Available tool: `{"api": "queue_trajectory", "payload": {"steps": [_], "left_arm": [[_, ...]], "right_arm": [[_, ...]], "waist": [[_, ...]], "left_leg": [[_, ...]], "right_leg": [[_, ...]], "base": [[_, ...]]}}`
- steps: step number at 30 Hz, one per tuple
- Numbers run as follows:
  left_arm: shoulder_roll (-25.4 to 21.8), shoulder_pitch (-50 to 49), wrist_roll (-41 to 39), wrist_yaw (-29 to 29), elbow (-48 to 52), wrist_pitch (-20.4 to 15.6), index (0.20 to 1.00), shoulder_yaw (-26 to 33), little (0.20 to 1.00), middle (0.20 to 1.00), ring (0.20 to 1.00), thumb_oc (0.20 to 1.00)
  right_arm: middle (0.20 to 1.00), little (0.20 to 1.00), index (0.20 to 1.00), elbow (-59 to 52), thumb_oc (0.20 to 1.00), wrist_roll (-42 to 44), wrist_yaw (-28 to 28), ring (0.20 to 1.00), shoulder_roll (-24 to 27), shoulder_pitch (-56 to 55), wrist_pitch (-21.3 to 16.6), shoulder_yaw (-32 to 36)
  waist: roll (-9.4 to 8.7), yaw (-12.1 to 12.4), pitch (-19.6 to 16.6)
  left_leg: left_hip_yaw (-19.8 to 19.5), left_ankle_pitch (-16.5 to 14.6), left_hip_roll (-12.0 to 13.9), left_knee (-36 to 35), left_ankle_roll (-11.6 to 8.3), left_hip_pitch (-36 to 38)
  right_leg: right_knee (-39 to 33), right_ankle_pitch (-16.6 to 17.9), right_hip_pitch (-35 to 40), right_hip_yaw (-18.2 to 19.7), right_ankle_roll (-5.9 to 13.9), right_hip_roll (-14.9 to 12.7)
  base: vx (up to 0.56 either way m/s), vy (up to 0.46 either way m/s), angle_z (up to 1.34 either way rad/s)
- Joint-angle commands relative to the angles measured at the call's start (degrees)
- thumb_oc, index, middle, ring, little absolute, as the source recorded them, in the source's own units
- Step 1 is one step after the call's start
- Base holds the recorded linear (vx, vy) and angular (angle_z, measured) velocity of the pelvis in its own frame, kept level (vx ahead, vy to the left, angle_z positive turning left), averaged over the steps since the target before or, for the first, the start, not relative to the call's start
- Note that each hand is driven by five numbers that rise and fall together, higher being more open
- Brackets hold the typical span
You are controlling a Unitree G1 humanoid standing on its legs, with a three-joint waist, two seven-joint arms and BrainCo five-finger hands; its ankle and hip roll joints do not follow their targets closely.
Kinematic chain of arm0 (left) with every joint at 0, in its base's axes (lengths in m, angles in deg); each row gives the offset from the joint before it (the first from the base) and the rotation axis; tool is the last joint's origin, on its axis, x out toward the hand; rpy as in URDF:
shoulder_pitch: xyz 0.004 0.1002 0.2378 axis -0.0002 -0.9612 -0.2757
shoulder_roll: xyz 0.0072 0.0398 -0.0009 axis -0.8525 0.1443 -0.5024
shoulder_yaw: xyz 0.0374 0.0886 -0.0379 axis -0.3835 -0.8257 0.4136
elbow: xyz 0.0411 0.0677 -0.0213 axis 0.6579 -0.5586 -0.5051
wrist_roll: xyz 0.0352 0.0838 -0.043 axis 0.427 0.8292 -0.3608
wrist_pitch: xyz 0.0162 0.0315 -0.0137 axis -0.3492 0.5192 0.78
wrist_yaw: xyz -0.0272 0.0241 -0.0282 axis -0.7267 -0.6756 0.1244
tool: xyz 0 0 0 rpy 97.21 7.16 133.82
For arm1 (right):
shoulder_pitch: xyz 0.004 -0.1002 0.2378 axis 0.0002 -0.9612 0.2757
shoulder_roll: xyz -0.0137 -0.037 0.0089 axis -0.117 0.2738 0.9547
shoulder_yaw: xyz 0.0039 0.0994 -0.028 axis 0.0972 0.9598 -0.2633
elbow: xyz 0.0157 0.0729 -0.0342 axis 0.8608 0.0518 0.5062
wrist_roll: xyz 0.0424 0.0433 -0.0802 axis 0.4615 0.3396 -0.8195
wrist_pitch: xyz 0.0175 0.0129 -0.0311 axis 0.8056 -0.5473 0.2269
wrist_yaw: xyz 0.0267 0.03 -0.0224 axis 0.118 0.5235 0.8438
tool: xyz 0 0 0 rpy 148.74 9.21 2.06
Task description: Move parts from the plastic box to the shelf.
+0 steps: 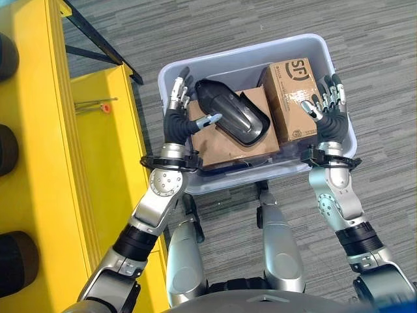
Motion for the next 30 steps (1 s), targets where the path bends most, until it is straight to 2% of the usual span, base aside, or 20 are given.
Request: {"api": "queue_trajectory", "payload": {"steps": [1, 7, 18, 30], "left_arm": [[0.43, 1.42, -1.63, -1.12, 1.72, -3.02, 1.000, -1.13, 1.000, 1.000, 1.000, 1.000], [3.48, 3.94, -0.96, -2.83, -4.39, -2.26, 1.000, -3.80, 1.000, 1.000, 1.000, 1.000], [5.18, 5.62, 2.63, -5.55, -12.15, -1.72, 1.000, -4.85, 1.000, 1.000, 1.000, 1.000], [4.50, 3.68, 1.28, -5.87, -11.53, -2.54, 1.000, -4.53, 1.000, 1.000, 1.000, 1.000]], "right_arm": [[1.000, 1.000, 1.000, -2.59, 1.000, -4.90, 1.17, 1.000, 1.29, 4.47, -0.80, 0.48], [1.000, 1.000, 1.000, 1.33, 1.000, -6.30, 2.54, 1.000, 0.68, 9.58, -0.17, -1.78], [1.000, 1.000, 1.000, 11.05, 1.000, -8.31, 3.68, 1.000, 2.07, 21.28, 1.91, -6.72], [1.000, 1.000, 1.000, 23.42, 1.000, -10.60, 3.39, 1.000, 4.19, 33.53, 5.49, -12.25]], "waist": [[1.12, -0.44, -0.20], [0.49, -0.75, 0.60], [-0.57, 0.12, 0.61], [-0.35, 2.32, 0.61]], "left_leg": [[1.06, 0.68, -1.28, -2.52, 2.14, 2.43], [1.91, 0.62, -0.93, -2.94, 1.98, 2.38], [2.46, 0.91, -0.61, -3.13, 1.65, 0.52], [1.72, 1.48, -0.71, -3.22, 1.52, -2.62]], "right_leg": [[11.83, -9.96, -2.39, 0.19, 1.37, -0.85], [12.30, -10.07, -3.84, 0.91, 1.16, 0.06], [12.69, -9.80, -6.64, 1.26, 0.78, 0.67], [13.28, -9.46, -9.85, 0.65, 0.62, 0.77]], "base": [[0.00, -0.035, -0.16], [0.00, -0.024, -0.05], [0.00, -0.016, -0.04], [0.00, -0.008, -0.01]]}}
